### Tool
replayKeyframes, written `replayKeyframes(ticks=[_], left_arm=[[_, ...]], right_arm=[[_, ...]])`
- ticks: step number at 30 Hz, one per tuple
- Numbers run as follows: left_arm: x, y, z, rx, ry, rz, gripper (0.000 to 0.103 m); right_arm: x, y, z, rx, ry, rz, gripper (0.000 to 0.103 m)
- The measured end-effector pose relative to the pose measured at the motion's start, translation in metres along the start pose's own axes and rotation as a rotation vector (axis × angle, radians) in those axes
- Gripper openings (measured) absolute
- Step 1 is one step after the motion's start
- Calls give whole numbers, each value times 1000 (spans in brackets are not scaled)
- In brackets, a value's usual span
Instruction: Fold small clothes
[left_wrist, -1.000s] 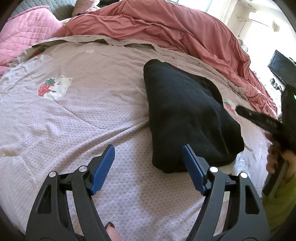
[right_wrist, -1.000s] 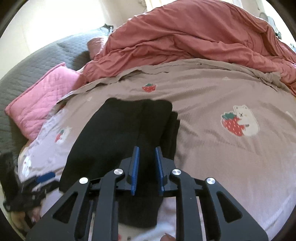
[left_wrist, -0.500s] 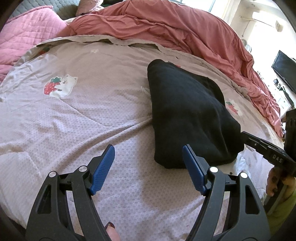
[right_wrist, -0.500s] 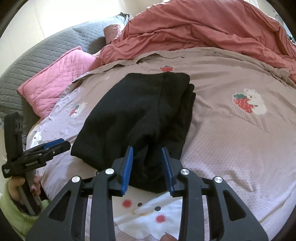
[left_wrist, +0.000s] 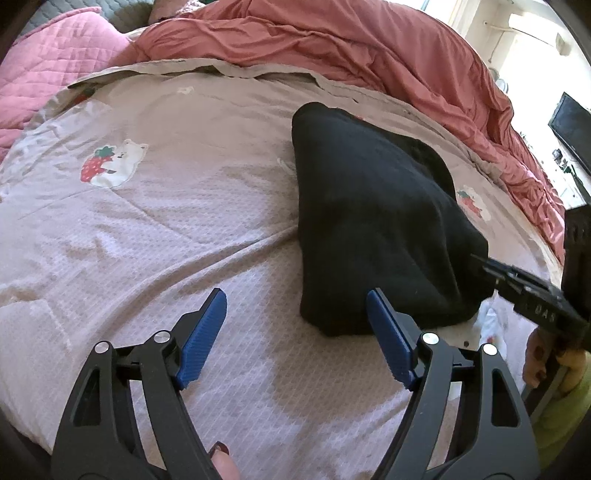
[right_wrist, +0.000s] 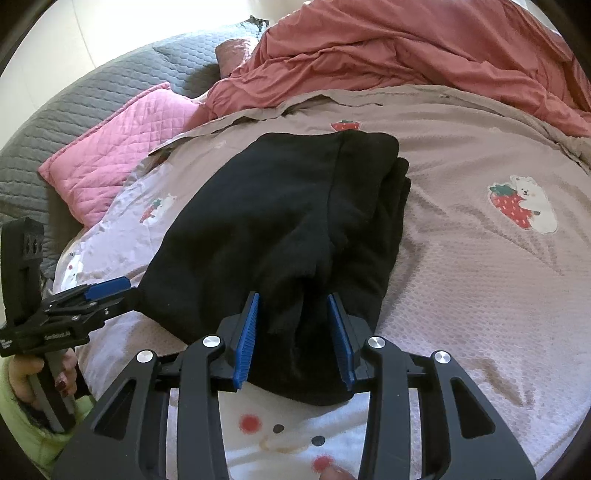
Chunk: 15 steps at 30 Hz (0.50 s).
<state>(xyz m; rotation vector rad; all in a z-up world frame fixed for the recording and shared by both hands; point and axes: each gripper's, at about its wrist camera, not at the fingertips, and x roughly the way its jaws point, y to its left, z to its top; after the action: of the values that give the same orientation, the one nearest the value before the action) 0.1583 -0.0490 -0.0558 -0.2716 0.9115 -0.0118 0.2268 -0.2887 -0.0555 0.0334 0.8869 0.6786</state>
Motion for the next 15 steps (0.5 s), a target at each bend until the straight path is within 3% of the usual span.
replayKeyframes(ticks=[7,10,12,15], left_arm=[[24,-5,24,-37,48,-43,73],[35,-6,22,-53,88,-74,71],[39,-6,19,-58,104,-98,55],[36,-9,17,-47,104,-127,39]], right_arm=[[-1,-3,-2,27,-9,15,35],[1,-5,-4,51,2,35,30],[2,-4,-5,64,6,50,23],[2,-1,-8,68,2,53,12]])
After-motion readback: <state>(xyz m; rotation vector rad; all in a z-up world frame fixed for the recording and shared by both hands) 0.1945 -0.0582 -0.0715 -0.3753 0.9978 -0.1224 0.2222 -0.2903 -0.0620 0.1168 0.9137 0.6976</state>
